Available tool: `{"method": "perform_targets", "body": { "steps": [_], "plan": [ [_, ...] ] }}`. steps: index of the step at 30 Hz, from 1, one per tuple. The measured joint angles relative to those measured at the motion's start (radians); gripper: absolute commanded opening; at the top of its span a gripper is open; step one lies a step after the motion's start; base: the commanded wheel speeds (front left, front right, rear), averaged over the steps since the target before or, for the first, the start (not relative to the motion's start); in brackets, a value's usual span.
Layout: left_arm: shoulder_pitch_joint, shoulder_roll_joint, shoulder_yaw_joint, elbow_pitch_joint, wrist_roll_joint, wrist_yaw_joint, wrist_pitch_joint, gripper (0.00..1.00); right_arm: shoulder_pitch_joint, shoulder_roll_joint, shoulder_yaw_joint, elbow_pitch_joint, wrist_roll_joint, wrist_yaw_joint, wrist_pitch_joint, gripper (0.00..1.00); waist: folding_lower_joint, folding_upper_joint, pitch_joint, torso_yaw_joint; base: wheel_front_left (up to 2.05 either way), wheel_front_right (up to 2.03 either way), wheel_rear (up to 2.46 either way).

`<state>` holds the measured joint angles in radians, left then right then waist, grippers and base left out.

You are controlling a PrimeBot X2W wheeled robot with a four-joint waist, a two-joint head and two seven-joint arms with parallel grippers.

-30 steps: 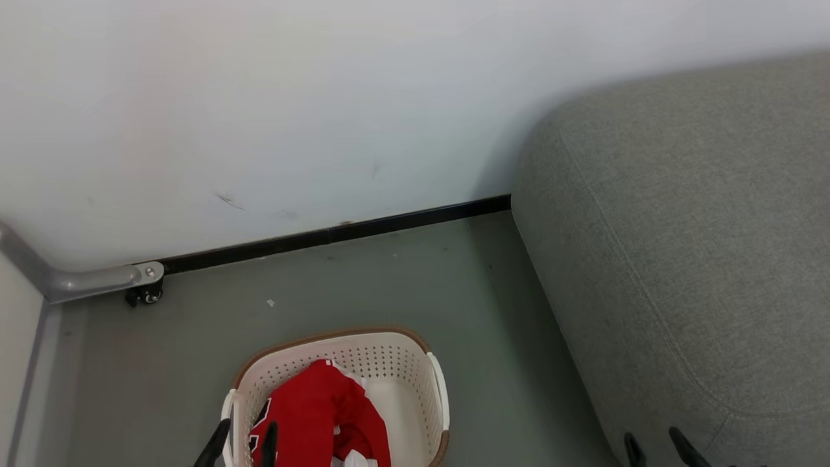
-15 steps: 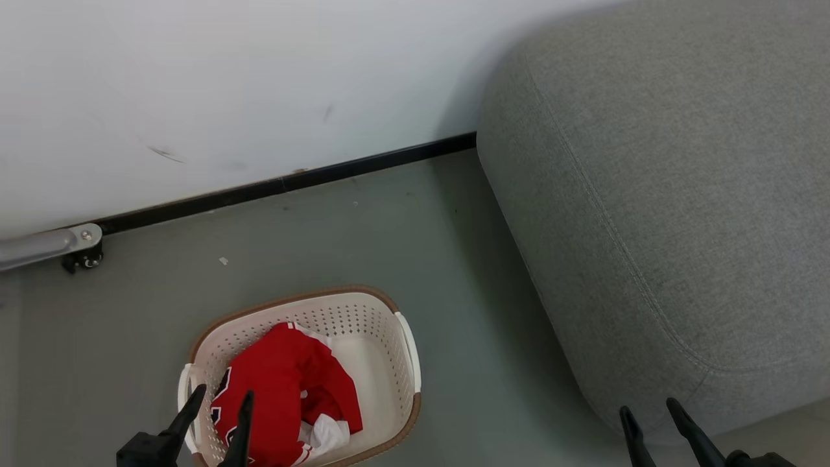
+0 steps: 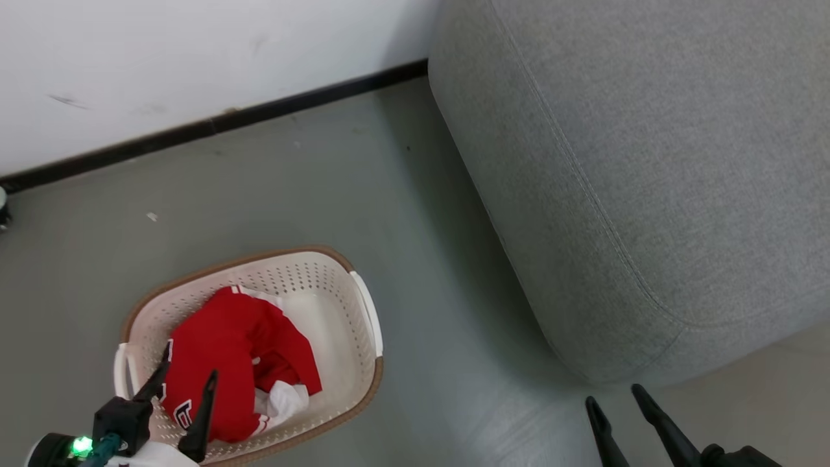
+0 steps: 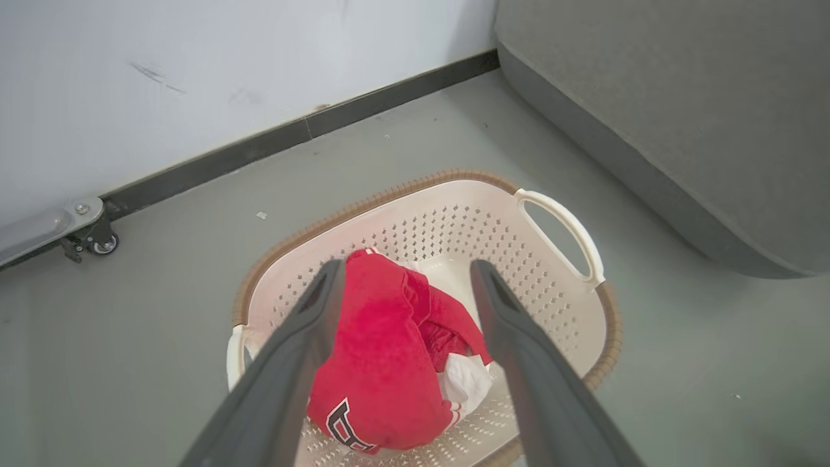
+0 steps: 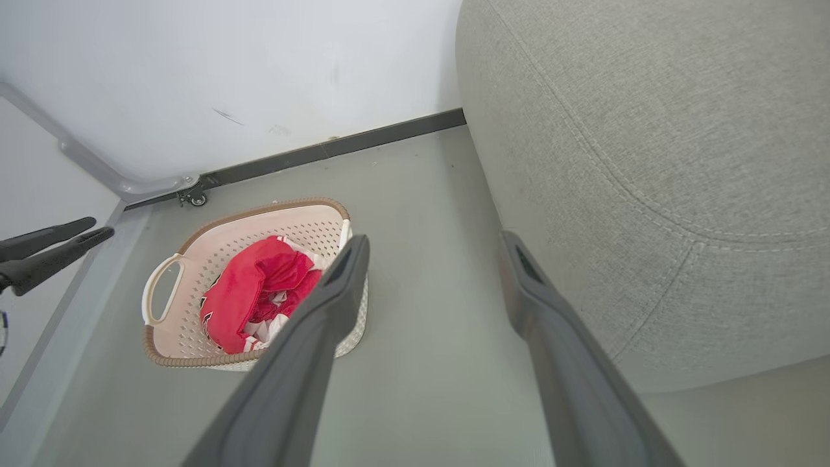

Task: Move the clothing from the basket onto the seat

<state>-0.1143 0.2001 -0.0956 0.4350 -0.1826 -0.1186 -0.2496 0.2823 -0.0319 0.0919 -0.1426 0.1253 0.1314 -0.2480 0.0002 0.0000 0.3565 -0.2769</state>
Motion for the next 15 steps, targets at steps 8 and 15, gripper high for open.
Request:
{"method": "perform_targets", "body": {
  "steps": [8, 15],
  "plan": [
    [-0.084, 0.058, -0.019, 0.100, 0.015, -0.007, 0.005, 1.00, -0.007, 0.000, 0.046, -0.037, 0.000, 0.000, 0.000, 1.00, 0.0000, 0.0000, 0.087, -0.040, 0.00, 0.00, 0.00],
    [-0.187, 0.089, -0.068, 0.158, 0.063, -0.007, 0.030, 1.00, -0.037, 0.000, 0.082, -0.055, 0.008, 0.000, 0.000, 1.00, 0.0000, 0.0000, 0.160, -0.069, 0.00, 0.00, 0.00]
  ]
}}
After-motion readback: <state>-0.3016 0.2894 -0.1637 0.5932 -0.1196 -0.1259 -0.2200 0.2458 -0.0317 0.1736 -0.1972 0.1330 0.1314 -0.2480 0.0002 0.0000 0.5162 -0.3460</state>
